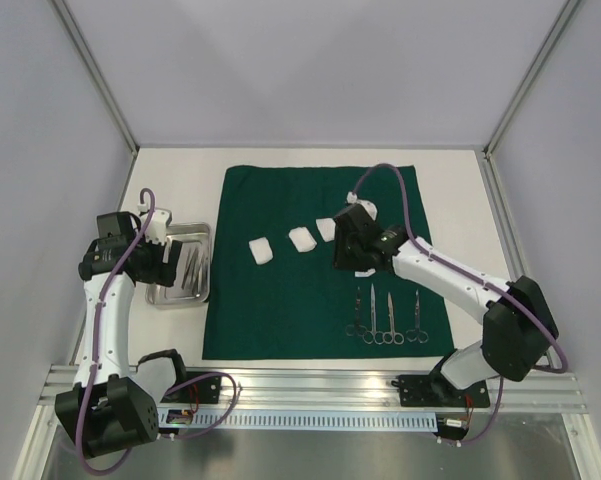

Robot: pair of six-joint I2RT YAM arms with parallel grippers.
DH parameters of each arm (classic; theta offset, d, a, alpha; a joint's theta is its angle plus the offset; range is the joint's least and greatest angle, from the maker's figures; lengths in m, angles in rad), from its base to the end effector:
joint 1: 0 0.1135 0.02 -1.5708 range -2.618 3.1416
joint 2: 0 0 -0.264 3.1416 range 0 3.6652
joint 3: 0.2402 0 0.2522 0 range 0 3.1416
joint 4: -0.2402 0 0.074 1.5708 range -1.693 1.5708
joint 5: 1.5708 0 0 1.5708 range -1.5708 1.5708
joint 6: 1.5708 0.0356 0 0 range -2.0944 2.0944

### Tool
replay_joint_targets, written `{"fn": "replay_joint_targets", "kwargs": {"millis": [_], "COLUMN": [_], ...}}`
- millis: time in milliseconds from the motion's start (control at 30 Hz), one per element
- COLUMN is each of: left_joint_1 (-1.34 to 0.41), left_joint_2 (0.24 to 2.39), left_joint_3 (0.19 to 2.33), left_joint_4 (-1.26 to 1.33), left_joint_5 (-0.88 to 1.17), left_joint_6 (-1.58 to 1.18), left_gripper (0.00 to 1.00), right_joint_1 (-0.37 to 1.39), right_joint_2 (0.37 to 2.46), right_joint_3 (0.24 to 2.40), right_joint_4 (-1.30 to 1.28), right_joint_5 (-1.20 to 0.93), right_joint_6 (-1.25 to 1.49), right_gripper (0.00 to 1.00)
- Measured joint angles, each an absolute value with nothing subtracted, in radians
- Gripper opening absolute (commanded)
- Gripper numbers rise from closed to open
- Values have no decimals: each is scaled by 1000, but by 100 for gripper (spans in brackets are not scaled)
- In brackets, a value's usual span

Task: Prepare the surgical pack

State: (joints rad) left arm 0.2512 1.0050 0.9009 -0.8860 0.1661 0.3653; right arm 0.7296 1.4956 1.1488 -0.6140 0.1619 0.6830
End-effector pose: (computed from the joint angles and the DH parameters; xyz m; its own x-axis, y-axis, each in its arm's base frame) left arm 0.1838 0.0411 0.2794 -0.8126 0.1552 -0.5618 0.1424 0.9875 0.0669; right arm 0.2375 0.2047 0.2605 -0.8457 0.0794 -0.5278 -0.0713 0.9632 0.2591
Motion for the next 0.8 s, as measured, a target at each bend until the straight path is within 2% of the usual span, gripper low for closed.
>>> {"fn": "replay_joint_targets", "kwargs": {"millis": [233, 400, 700, 800], "left_joint_1": [251, 251, 251, 251], "left_joint_2": [1005, 1005, 1004, 1003], "left_joint_3": [903, 903, 903, 903], "left_joint_4": [-902, -904, -909, -909], "left_joint_5": [178, 178, 178, 178], "left_joint_6": [365, 365, 365, 365], "left_gripper": [87, 87, 87, 87], "right_joint_1": [703, 703, 703, 703], "right_joint_2": [1468, 1498, 1573, 1583], "right_joint_3": [903, 888, 881, 878], "right_joint_4": [-702, -713, -674, -665], "right_joint_5": [163, 163, 139, 132], "right_joint_6": [699, 708, 710, 710], "right_gripper": [36, 32, 29, 24]}}
